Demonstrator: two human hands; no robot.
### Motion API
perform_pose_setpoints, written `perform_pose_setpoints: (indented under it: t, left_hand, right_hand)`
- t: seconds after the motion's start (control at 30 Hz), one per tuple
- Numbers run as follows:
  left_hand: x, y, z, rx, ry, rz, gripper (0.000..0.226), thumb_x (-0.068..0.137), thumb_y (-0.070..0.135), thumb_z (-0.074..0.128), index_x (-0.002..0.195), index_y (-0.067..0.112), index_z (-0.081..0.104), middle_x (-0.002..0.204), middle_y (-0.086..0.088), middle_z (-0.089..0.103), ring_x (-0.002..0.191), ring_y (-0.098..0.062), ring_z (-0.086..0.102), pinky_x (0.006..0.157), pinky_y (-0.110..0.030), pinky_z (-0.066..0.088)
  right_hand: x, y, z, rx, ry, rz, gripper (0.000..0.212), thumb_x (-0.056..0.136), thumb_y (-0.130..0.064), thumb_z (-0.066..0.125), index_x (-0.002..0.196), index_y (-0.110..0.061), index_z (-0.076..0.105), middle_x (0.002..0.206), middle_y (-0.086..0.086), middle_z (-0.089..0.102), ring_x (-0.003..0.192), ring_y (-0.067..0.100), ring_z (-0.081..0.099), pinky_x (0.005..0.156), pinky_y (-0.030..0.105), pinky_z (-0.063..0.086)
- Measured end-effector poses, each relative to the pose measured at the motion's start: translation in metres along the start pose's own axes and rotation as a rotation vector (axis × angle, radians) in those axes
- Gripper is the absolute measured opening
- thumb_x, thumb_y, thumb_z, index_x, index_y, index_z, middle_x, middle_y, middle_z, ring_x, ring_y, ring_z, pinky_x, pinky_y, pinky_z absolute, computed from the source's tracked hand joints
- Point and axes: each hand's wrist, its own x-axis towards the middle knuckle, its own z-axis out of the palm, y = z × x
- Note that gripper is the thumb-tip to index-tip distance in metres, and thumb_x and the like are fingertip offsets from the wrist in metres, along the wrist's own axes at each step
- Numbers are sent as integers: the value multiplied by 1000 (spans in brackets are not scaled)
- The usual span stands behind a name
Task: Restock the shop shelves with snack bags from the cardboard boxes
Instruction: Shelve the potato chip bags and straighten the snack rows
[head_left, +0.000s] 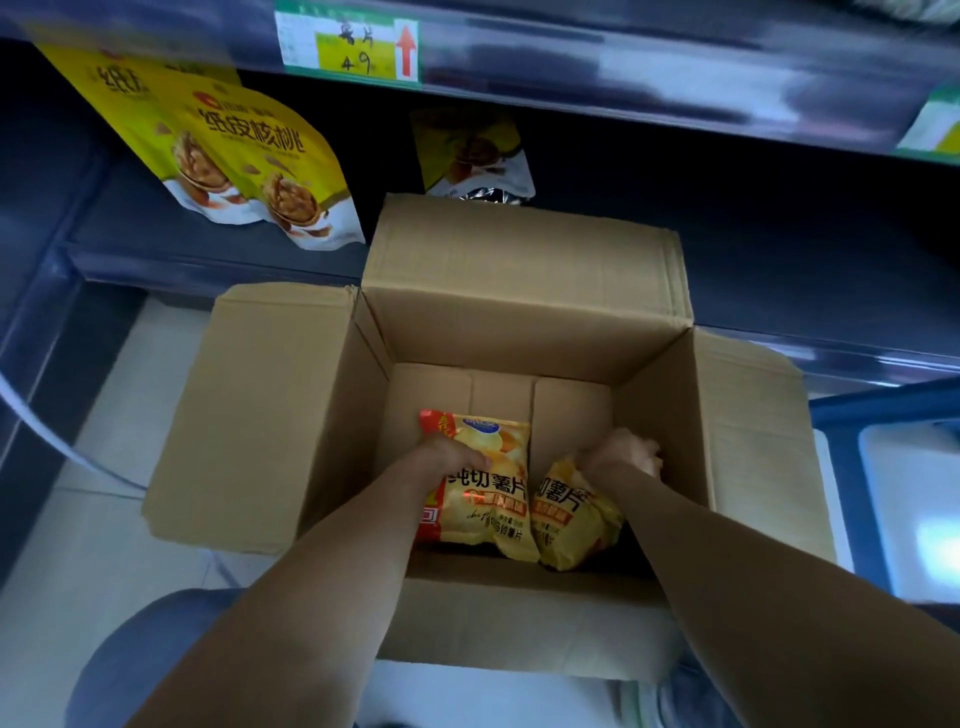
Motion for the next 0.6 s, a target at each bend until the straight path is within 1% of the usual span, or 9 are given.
perform_pose_setpoints:
  t: [0.1, 0.13, 0.2, 0.27, 0.37, 0.43, 0.5, 0.6]
  left_hand:
    - [-7, 8, -2, 24, 34, 19, 53, 72, 15, 80, 119, 7, 57, 115, -12, 66, 106, -29, 63, 92, -41, 50]
    - [-9, 11, -3, 41, 54, 40, 53, 72, 12, 79, 120, 7, 56, 117, -12, 64, 110, -29, 61, 94, -41, 49]
    - [-14, 17, -10, 93, 120, 103, 55, 70, 9, 80, 120, 7, 56, 121, -10, 62, 114, -29, 58, 98, -42, 48]
    - [-23, 24, -20, 142, 213, 176, 57, 67, 7, 83, 118, 8, 58, 120, -9, 63, 113, -28, 59, 97, -40, 49]
    - [-43, 33, -39, 206, 330, 257, 66, 65, 12, 84, 123, 6, 54, 124, -10, 62, 114, -28, 59, 96, -37, 49]
    - [-57, 36, -50, 215, 379, 293, 68, 67, 15, 84, 125, 5, 50, 125, -11, 60, 115, -28, 59, 95, -36, 49]
    - [-74, 38, -56, 229, 399, 327, 66, 69, 17, 83, 124, 4, 49, 126, -12, 59, 116, -28, 57, 94, -36, 47]
    - [-97, 41, -63, 223, 421, 364, 58, 72, 18, 82, 121, 6, 53, 125, -11, 60, 116, -29, 57, 93, -37, 47]
  right_hand:
    - [-1, -6, -6, 135, 73, -14, 40, 91, -25, 60, 125, -5, 53, 129, 18, 51, 118, 29, 52, 92, 34, 47]
    - [-2, -11, -10, 161, 73, -31, 37, 90, -22, 61, 122, -5, 55, 125, 16, 55, 115, 29, 55, 90, 34, 49]
    - [-8, -22, -19, 192, 93, -86, 34, 86, -18, 65, 117, -6, 59, 119, 13, 60, 111, 29, 60, 83, 33, 52]
    - [-15, -31, -29, 190, 122, -162, 37, 80, -16, 71, 115, -7, 61, 117, 12, 61, 107, 29, 62, 79, 32, 53]
    - [-26, -37, -48, 120, 157, -293, 38, 77, -17, 74, 113, -8, 64, 118, 12, 60, 104, 27, 62, 83, 33, 54]
    - [-34, -36, -62, 136, 188, -354, 31, 83, -13, 66, 114, -9, 64, 118, 12, 59, 105, 27, 61, 88, 35, 53]
    - [-45, -33, -76, 152, 206, -403, 28, 84, -10, 66, 111, -10, 66, 115, 11, 61, 104, 27, 61, 88, 36, 53]
    - [-67, -30, -96, 158, 227, -473, 27, 80, -5, 71, 106, -11, 66, 107, 9, 64, 98, 25, 62, 84, 38, 56]
